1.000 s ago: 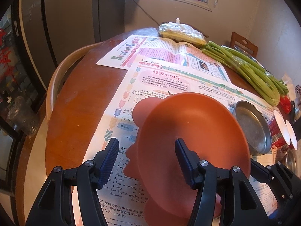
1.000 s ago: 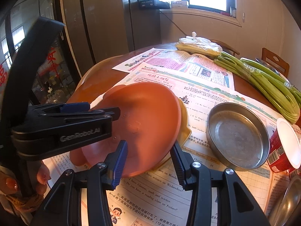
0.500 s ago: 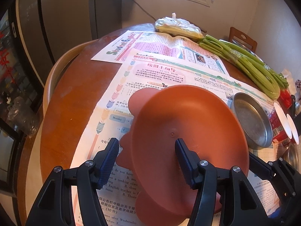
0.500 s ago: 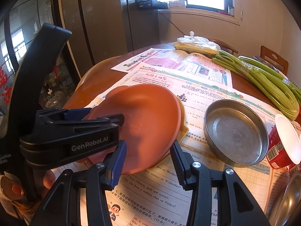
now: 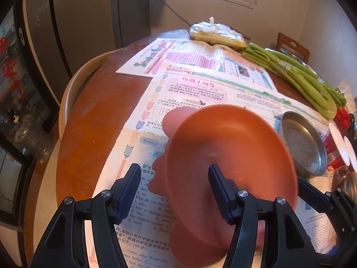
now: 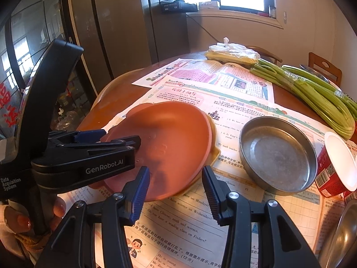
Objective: Organize plates and bowls
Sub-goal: 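Open the left tool to release the orange plate and withdraw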
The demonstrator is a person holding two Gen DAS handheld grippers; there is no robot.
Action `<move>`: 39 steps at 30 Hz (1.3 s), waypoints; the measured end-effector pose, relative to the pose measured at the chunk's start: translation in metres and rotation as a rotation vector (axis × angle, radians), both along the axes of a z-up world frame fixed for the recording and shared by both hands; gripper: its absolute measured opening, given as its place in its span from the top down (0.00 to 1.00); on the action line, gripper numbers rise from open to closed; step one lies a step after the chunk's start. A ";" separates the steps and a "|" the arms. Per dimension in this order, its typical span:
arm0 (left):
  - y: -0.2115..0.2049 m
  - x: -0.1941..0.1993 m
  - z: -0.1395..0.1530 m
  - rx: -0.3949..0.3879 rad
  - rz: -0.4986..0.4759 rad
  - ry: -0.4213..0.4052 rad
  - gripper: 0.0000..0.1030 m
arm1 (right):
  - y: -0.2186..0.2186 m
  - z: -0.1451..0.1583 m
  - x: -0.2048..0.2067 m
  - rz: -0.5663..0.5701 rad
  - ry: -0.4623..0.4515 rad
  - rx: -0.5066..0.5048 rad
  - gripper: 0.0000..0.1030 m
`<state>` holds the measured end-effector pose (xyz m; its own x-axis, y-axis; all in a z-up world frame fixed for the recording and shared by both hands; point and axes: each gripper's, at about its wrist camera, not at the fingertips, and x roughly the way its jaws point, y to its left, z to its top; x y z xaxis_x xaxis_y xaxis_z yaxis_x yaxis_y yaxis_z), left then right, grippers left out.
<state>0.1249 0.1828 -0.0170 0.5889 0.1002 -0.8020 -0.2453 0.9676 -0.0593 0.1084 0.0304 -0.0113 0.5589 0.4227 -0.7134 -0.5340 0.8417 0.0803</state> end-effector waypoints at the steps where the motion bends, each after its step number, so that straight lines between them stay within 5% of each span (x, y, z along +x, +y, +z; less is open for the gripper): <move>1: -0.001 -0.001 0.003 0.000 -0.002 -0.008 0.37 | -0.001 0.001 0.000 0.000 0.001 0.003 0.53; 39: -0.058 -0.049 0.065 -0.029 -0.112 -0.141 0.36 | -0.064 0.041 -0.026 -0.055 -0.085 0.107 0.48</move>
<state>0.0762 0.1249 0.0477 0.7019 0.0057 -0.7123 -0.1236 0.9858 -0.1139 0.0825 -0.0335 0.0296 0.6396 0.4606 -0.6154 -0.4958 0.8590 0.1277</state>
